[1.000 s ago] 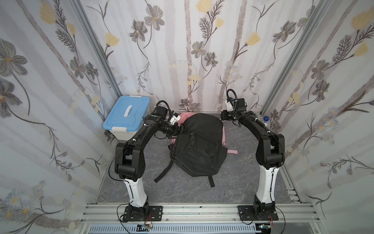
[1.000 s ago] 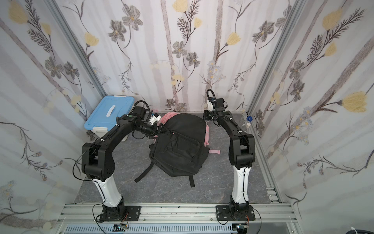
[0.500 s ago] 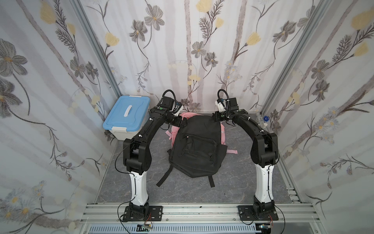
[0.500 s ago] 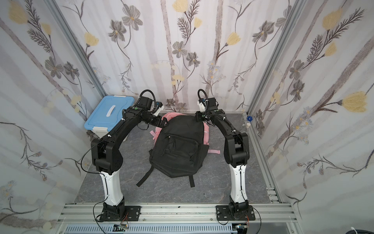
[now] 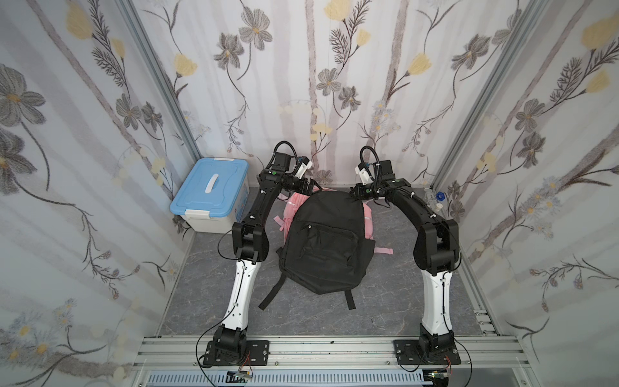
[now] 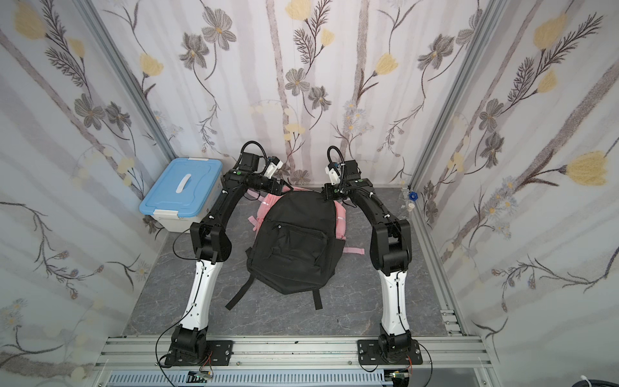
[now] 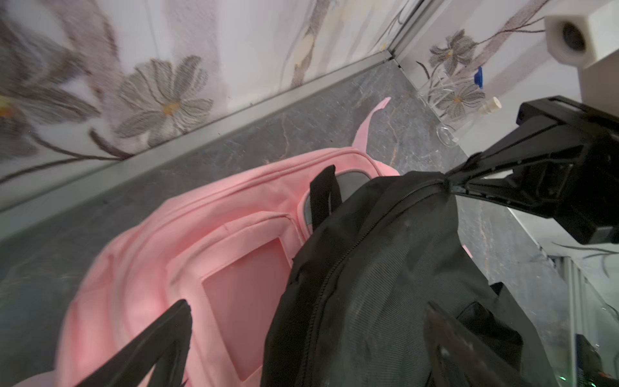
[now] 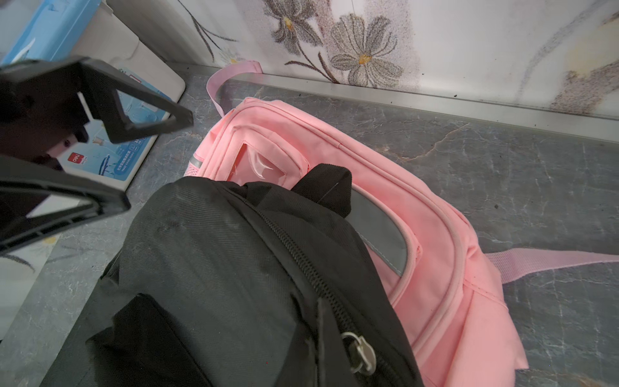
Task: Zip up the backpack
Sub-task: Zip the zipper on the backpack.
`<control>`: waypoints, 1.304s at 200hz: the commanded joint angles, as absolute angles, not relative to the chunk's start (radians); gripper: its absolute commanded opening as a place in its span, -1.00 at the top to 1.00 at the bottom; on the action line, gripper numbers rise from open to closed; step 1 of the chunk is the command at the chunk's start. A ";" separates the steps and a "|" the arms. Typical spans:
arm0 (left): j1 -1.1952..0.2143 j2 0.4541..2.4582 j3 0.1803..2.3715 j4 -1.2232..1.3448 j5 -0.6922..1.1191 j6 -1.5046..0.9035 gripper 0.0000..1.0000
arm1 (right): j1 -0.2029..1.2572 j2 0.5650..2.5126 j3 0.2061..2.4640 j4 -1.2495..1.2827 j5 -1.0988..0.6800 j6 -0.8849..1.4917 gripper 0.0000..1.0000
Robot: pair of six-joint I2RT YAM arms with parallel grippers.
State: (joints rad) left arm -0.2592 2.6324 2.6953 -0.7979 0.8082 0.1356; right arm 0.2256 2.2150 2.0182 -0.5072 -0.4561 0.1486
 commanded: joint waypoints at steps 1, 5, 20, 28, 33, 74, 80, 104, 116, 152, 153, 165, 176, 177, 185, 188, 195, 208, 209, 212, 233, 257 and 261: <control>-0.274 2.646 2.663 -0.793 0.944 0.112 -0.98 | 0.224 2.221 2.035 -0.538 -0.450 0.153 1.00; -0.277 2.649 2.655 -0.790 0.954 0.109 -0.98 | 0.224 2.222 2.036 -0.537 -0.448 0.155 1.00; -0.281 2.672 2.648 -0.780 0.996 0.089 -0.85 | 0.222 2.226 2.046 -0.541 -0.440 0.164 1.00; -0.286 2.682 2.648 -0.781 1.026 0.084 -0.71 | 0.222 2.232 2.061 -0.553 -0.431 0.164 0.99; -0.288 2.687 2.648 -0.785 1.038 0.083 -0.57 | 0.222 2.236 2.068 -0.561 -0.423 0.164 0.98; -0.302 2.667 2.585 -0.827 1.072 0.114 1.00 | 0.219 2.266 2.118 -0.599 -0.417 0.151 1.00; -0.302 2.654 2.559 -0.826 1.068 0.118 1.00 | 0.219 2.269 2.126 -0.605 -0.422 0.149 1.00; -0.300 2.563 2.428 -0.802 1.047 0.131 1.00 | 0.228 2.270 2.138 -0.612 -0.442 0.147 1.00; -0.302 2.494 2.351 -0.758 1.015 0.114 1.00 | 0.237 2.271 2.147 -0.621 -0.454 0.146 1.00; -0.288 2.263 2.061 -0.636 0.929 0.051 1.00 | 0.281 2.272 2.155 -0.630 -0.457 0.144 1.00; -0.287 2.255 2.048 -0.633 0.927 0.049 1.00 | 0.283 2.272 2.155 -0.629 -0.458 0.145 1.00; -0.279 2.181 1.918 -0.584 0.913 0.023 1.00 | 0.300 2.276 2.155 -0.624 -0.469 0.150 1.00; -0.273 2.110 1.798 -0.520 0.897 -0.009 1.00 | 0.314 2.280 2.155 -0.618 -0.485 0.157 1.00; -0.273 2.102 1.787 -0.516 0.896 -0.012 1.00 | 0.315 2.281 2.155 -0.617 -0.486 0.157 1.00; -0.272 2.061 1.711 -0.477 0.888 -0.030 1.00 | 0.326 2.282 2.155 -0.609 -0.497 0.166 1.00; -0.272 2.047 1.689 -0.469 0.886 -0.033 1.00 | 0.329 2.281 2.155 -0.603 -0.502 0.170 1.00; -0.272 2.020 1.638 -0.455 0.882 -0.039 1.00 | 0.336 2.283 2.158 -0.591 -0.516 0.180 1.00; -0.274 1.980 1.560 -0.442 0.863 -0.044 1.00 | 0.349 2.292 2.185 -0.588 -0.538 0.190 1.00; -0.275 1.977 1.554 -0.440 0.860 -0.045 1.00 | 0.349 2.294 2.189 -0.590 -0.540 0.190 1.00; -0.275 1.969 1.537 -0.435 0.851 -0.046 1.00 | 0.354 2.299 2.203 -0.597 -0.544 0.189 1.00; -0.290 1.954 1.521 -0.439 0.798 -0.050 0.12 | 0.373 2.344 2.313 -0.652 -0.552 0.180 1.00; -0.287 1.972 1.593 -0.486 0.803 -0.024 -0.35 | 0.380 2.395 2.427 -0.704 -0.563 0.179 1.00; -0.287 1.978 1.614 -0.501 0.804 -0.015 -0.37 | 0.381 2.397 2.434 -0.708 -0.562 0.179 1.00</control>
State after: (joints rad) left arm -0.2874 1.9663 1.5482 -0.4763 0.8055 -0.0376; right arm 0.3748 2.3730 2.3676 -0.6716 -0.5121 0.1745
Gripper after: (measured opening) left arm 0.545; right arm 0.048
